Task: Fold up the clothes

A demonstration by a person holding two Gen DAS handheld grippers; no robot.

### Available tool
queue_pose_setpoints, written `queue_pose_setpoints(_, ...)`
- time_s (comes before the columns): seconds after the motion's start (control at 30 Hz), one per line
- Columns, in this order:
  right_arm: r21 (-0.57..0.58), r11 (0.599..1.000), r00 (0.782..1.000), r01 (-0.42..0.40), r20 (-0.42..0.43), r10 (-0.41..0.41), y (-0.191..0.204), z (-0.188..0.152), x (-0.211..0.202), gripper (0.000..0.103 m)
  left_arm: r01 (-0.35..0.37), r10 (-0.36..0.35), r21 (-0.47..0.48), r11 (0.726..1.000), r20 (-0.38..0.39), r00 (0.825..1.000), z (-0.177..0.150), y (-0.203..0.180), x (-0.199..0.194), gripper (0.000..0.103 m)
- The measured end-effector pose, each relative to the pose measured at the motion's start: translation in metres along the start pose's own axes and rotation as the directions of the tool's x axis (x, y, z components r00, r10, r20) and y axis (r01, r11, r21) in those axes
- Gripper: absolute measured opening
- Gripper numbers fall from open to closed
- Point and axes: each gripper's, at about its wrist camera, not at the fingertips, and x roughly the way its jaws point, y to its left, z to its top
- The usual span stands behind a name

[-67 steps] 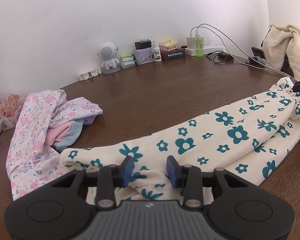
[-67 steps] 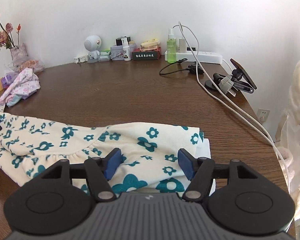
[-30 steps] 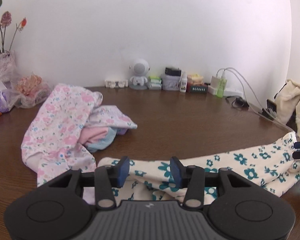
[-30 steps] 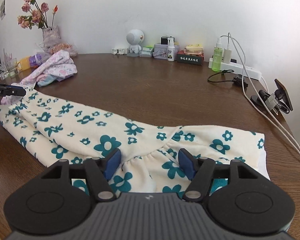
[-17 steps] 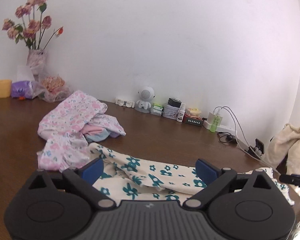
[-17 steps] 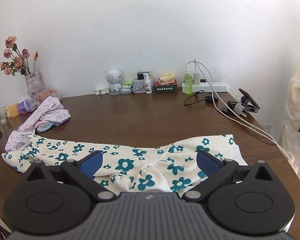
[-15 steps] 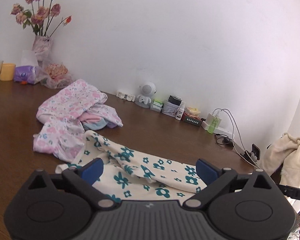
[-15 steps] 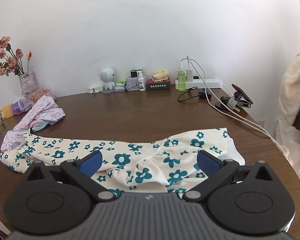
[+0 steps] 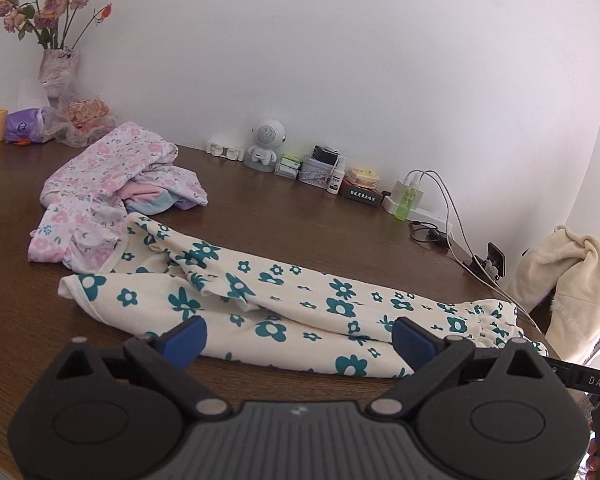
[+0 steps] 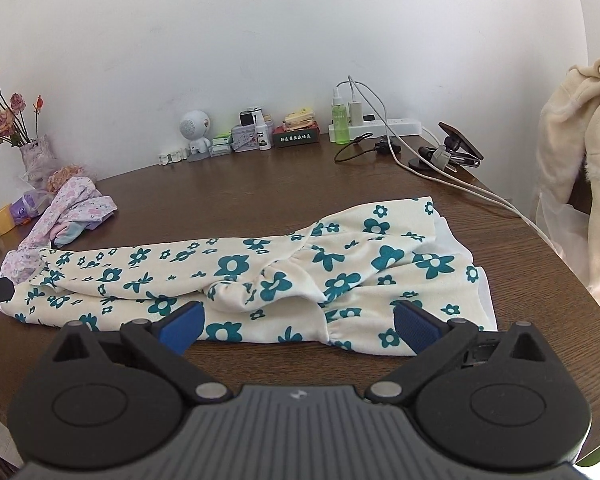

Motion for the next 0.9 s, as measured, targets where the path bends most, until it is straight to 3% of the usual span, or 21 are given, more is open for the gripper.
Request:
queue_pose_setpoints(0.53,0.057,0.998,1.000,0.008,-0.026,-0.006,-0.025,-0.005,0.007,0.103,0.012,-0.011,0.037,0.999,-0.027,1.000,0.005,-0.010,0.015,0.099)
queue_pose_setpoints(0.67,0.075,0.997,0.999,0.015,-0.042,-0.011,-0.030,-0.004,0.008,0.103,0.068,-0.064,0.114,0.991,-0.038,0.997,0.012,-0.022,0.027,0.099)
queue_pose_setpoints(0.9,0.138,0.989,0.997,0.053,-0.058,-0.045,-0.048,-0.005,0.002,0.103,0.203,-0.189,0.245,0.948,-0.080,0.979,0.020,-0.061,0.059,0.096)
